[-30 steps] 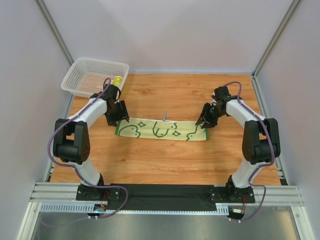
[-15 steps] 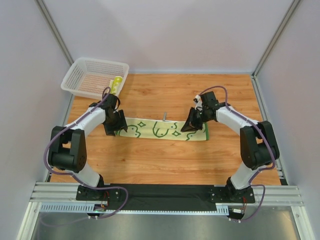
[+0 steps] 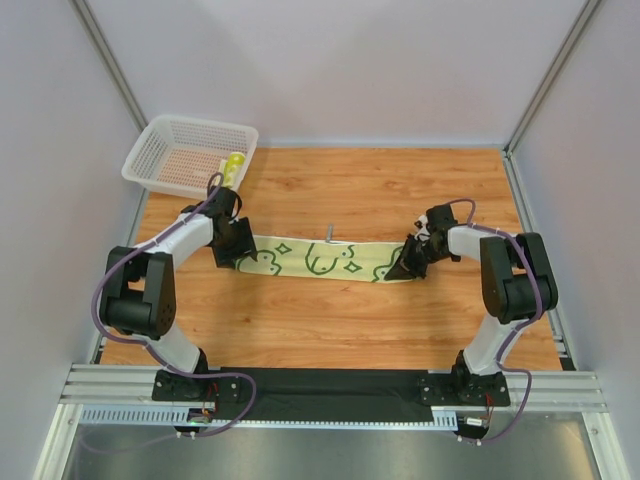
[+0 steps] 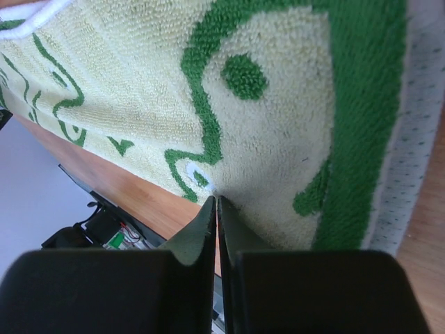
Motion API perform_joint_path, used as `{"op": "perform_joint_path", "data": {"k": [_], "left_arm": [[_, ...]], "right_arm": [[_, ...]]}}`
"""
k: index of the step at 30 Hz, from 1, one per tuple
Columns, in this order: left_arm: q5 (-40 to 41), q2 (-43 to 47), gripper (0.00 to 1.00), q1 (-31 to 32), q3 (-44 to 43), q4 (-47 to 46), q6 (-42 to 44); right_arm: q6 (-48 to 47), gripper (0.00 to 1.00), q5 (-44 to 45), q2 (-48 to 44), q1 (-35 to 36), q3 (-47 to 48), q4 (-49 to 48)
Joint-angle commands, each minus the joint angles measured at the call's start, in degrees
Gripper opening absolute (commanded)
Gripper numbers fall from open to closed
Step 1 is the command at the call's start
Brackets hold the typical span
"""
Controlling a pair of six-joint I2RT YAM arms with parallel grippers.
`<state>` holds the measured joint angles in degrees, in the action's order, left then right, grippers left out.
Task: Roll the towels
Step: Fold the towel
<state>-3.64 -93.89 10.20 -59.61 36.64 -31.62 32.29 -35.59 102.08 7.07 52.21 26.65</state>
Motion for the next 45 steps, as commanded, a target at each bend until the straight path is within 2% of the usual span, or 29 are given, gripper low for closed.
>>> {"op": "perform_joint_path", "data": {"k": [1,7,11,15,27,34,38,41,42,43,44,45], "left_arm": [[-0.23,-0.85,0.68,0.00,-0.77,-1.66,-0.11],[-0.23,-4.54,0.68,0.09,-0.59,-1.40,0.33],[0.56,-4.46,0.67,0.35,0.37,-0.87,0.24],[0.83,-3.59,0.67,0.96,1.43,0.18,0.06],[0.30,5.90,0.67,3.69,8.72,2.99,-2.75],[-0.40,12.84,0.68,3.69,4.00,9.22,-1.08],[1.44,18.64,0.70,3.69,-1.37,14.76,2.69],[5.29,24.87,0.73,3.69,-4.01,18.19,6.91],[6.70,28.72,0.76,3.69,-4.28,18.81,7.61],[10.46,30.93,0.82,3.69,-4.02,19.69,8.93],[12.50,33.31,0.87,3.69,-3.50,19.69,9.64],[14.60,37.94,0.96,3.60,-2.71,19.52,10.43]], "right_arm": [[-2.58,0.02,-0.27,1.01,-0.39,0.27,-0.82],[-3.38,0.01,3.15,0.84,-2.85,-0.70,2.25],[-3.73,0.01,8.95,-0.30,-4.95,-0.96,6.29],[-5.05,0.01,10.80,-0.74,-6.54,-0.70,9.46],[-2.67,0.07,24.50,-9.00,-10.15,0.70,18.61],[-3.03,0.10,28.82,-14.53,-10.68,2.46,23.78],[-3.37,0.18,31.28,-18.49,-10.76,5.79,27.65],[-3.90,0.25,27.97,-22.09,-10.67,6.33,28.28],[-4.17,0.30,26.12,-24.36,-10.67,5.63,27.76],[-4.43,0.39,24.10,-25.87,-10.67,4.93,27.05],[-4.43,0.56,22.43,-27.36,-10.59,3.97,25.57],[-4.26,0.63,19.89,-28.94,-10.59,2.04,24.68]]}}
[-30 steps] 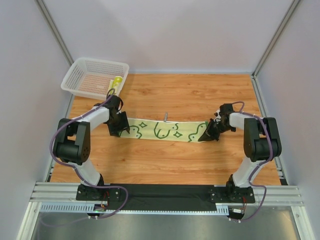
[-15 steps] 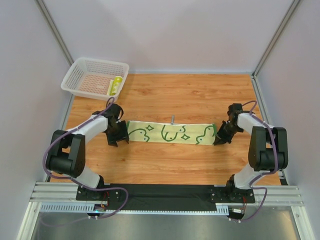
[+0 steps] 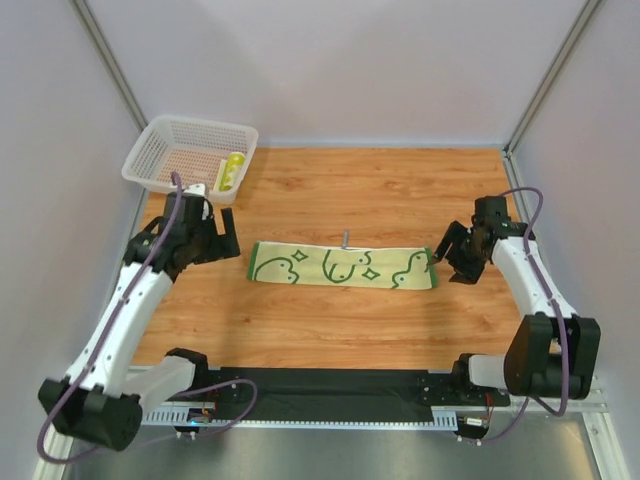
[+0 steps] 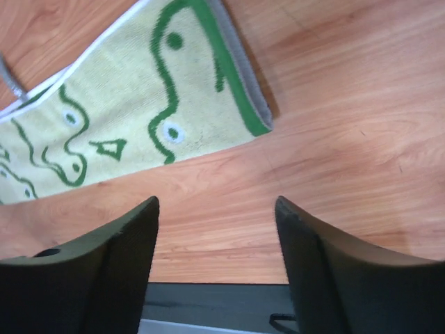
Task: Roll the towels
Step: Fold the towel
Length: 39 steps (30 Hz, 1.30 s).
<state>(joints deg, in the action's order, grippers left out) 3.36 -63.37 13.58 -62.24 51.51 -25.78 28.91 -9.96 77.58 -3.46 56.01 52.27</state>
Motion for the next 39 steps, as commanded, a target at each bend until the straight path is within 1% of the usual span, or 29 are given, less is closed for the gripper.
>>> {"op": "perform_joint_path", "data": {"k": [1,2,3,4,5,6,8,10,11,14,15,16,17,19,20,22,23,26,28,29,30,34,39], "left_arm": [[11.11,9.91,1.00,0.21,2.27,3.18,6.43],[12.54,12.37,0.99,0.21,3.69,2.21,7.05],[14.03,16.66,1.00,0.21,5.36,1.24,7.41],[16.14,18.71,1.00,0.21,8.59,-0.69,6.80],[16.42,20.55,0.99,0.21,10.02,-1.49,6.10],[15.03,23.62,0.99,0.21,12.64,-3.50,6.01],[14.05,25.31,0.99,0.21,13.63,-4.39,6.00],[15.62,24.80,1.00,0.21,12.23,-3.09,5.74],[16.06,23.49,1.00,0.21,11.71,-2.12,5.74],[17.38,21.19,0.98,0.30,9.77,2.01,4.08],[17.13,20.58,0.98,0.30,9.51,3.24,1.55],[16.17,20.57,0.97,0.30,9.85,2.99,1.35],[15.20,20.66,0.97,0.30,10.29,2.38,1.52],[13.88,21.01,0.97,0.30,11.61,0.71,2.31],[13.96,20.84,0.97,0.30,11.53,0.88,2.23],[13.96,20.05,0.96,0.30,11.17,1.32,1.96],[13.79,20.04,0.96,0.30,11.35,1.23,1.96],[13.26,19.78,0.96,0.30,11.52,1.05,2.14],[12.99,20.04,0.96,0.30,11.70,0.79,2.14],[12.99,20.22,0.96,0.30,11.70,0.70,2.14],[13.08,20.31,0.96,0.30,11.79,0.70,2.05],[12.99,20.22,0.96,0.30,11.96,0.61,2.14],[13.26,19.69,0.96,0.30,11.88,0.79,2.05]], "right_arm": [[-0.69,0.72,-6.91,-7.68,-0.05,-3.00,-2.77],[-0.43,0.97,-8.49,-9.01,0.04,-4.14,-3.66],[-0.17,1.00,-8.94,-10.33,0.04,-5.11,-4.19],[0.27,1.00,-9.03,-11.91,0.04,-6.86,-5.24],[0.80,0.99,-8.07,-12.71,0.04,-7.75,-5.68],[2.28,0.98,-7.28,-13.24,-0.05,-8.63,-6.12],[3.87,0.93,-4.82,-14.47,-0.23,-11.17,-7.70],[5.89,0.91,-4.46,-14.74,-0.49,-13.28,-9.54],[6.59,0.88,-4.37,-14.65,-0.75,-13.90,-10.34],[8.62,0.84,-4.98,-13.60,-1.11,-16.10,-12.98],[8.97,0.82,-4.99,-13.25,-1.11,-16.63,-13.51],[9.50,0.81,-4.81,-13.07,-1.19,-16.98,-14.82],[9.76,0.78,-4.37,-12.63,-1.54,-17.33,-15.53],[10.12,0.75,-4.37,-11.14,-2.07,-18.21,-17.63],[10.20,0.71,-4.54,-10.44,-2.59,-18.39,-18.42],[10.21,0.67,-4.28,-7.72,-2.78,-18.48,-19.74],[10.29,0.60,-4.11,-6.75,-2.95,-18.39,-20.27],[10.47,0.55,-3.67,-2.71,-3.30,-18.30,-22.47],[10.47,0.54,-3.41,-0.52,-3.48,-18.22,-23.96],[10.47,0.50,-3.23,0.11,-3.65,-18.13,-24.32],[10.38,0.49,-2.97,0.64,-3.74,-18.04,-24.67],[9.94,0.47,-2.35,2.83,-4.01,-17.78,-25.64],[9.59,0.40,-1.91,5.03,-4.27,-18.13,-26.87]]}}
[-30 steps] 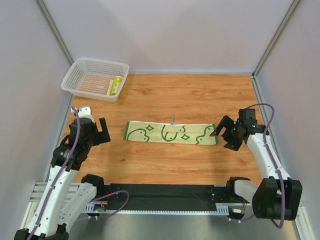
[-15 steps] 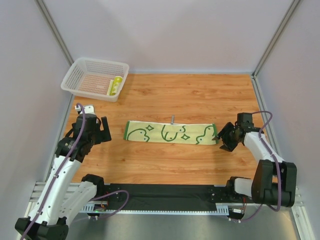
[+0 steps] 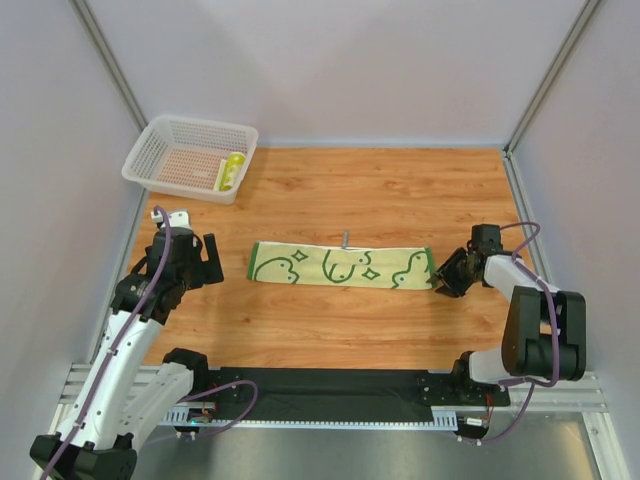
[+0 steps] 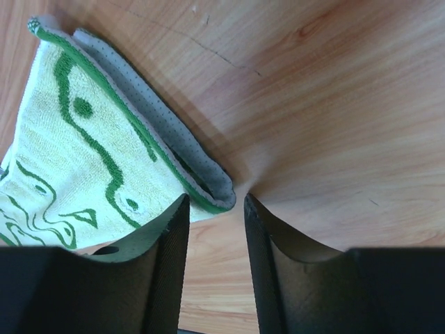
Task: Roll the towels
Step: Fold the towel
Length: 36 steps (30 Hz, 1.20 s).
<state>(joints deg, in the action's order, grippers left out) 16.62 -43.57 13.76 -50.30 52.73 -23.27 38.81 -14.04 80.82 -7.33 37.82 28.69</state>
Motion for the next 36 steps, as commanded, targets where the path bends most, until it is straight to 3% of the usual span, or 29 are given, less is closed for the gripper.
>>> {"op": "perform_joint_path", "data": {"k": [1,7,14,28,36], "left_arm": [[0.08,-0.20,0.96,0.13,0.03,-0.43,-0.55],[0.60,-0.11,0.96,0.13,-0.06,-0.26,-0.82],[0.43,-0.64,0.96,0.13,-0.06,-0.26,-0.64],[-2.38,4.02,0.95,0.13,2.22,-2.45,-0.90],[-0.72,5.33,0.95,0.22,0.03,1.84,-5.29]], "right_arm": [[-0.57,0.38,2.00,2.24,-0.49,0.06,-3.81],[-1.28,0.29,1.83,4.17,-0.93,-0.03,-4.87],[-3.03,0.00,6.64,3.30,-1.98,2.08,0.13],[-6.64,0.00,17.91,-7.16,-2.69,11.74,14.37],[-8.40,0.00,18.88,-7.08,3.28,17.63,18.94]]}}
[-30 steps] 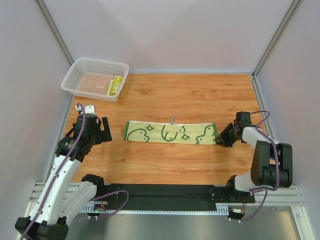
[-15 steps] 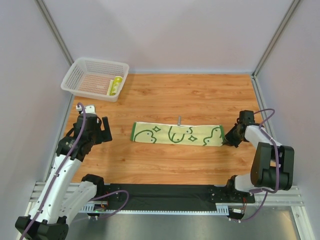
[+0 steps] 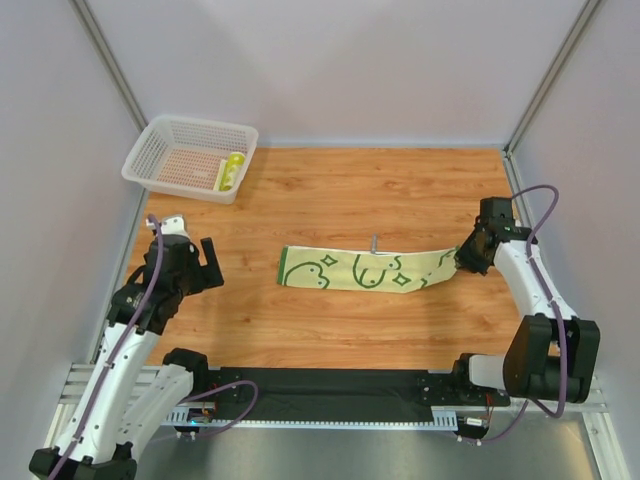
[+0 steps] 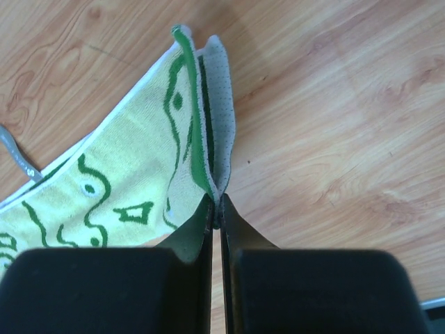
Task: Roll the towels
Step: Fold the towel
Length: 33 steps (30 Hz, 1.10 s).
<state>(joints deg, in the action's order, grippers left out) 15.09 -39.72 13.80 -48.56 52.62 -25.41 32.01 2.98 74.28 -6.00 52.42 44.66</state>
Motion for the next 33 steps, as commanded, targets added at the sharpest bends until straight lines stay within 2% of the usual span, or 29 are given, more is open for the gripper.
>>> {"op": "perform_joint_path", "data": {"k": [1,4,5,11,19,33], "left_arm": [[0.73,2.19,0.95,0.17,-1.37,1.79,-3.33],[1.17,5.18,0.98,0.17,1.09,-0.32,-2.81],[1.60,5.97,0.98,0.17,1.09,-0.41,-2.46],[2.22,5.98,0.99,0.17,1.27,-0.59,-2.36],[2.66,5.36,0.98,0.17,1.18,-0.33,-2.45],[3.19,5.54,0.98,0.17,1.18,-0.24,-2.63]], "right_arm": [[-1.60,0.00,1.68,-0.54,2.74,4.25,3.58],[-1.25,0.00,1.67,-0.10,5.73,6.28,4.55],[-1.16,0.00,2.20,0.16,9.56,8.11,4.99],[1.74,0.00,3.17,3.15,20.31,14.80,7.54],[4.99,0.00,5.28,12.10,33.40,24.55,8.33],[7.63,0.00,7.39,25.37,46.42,38.36,9.04]]}}
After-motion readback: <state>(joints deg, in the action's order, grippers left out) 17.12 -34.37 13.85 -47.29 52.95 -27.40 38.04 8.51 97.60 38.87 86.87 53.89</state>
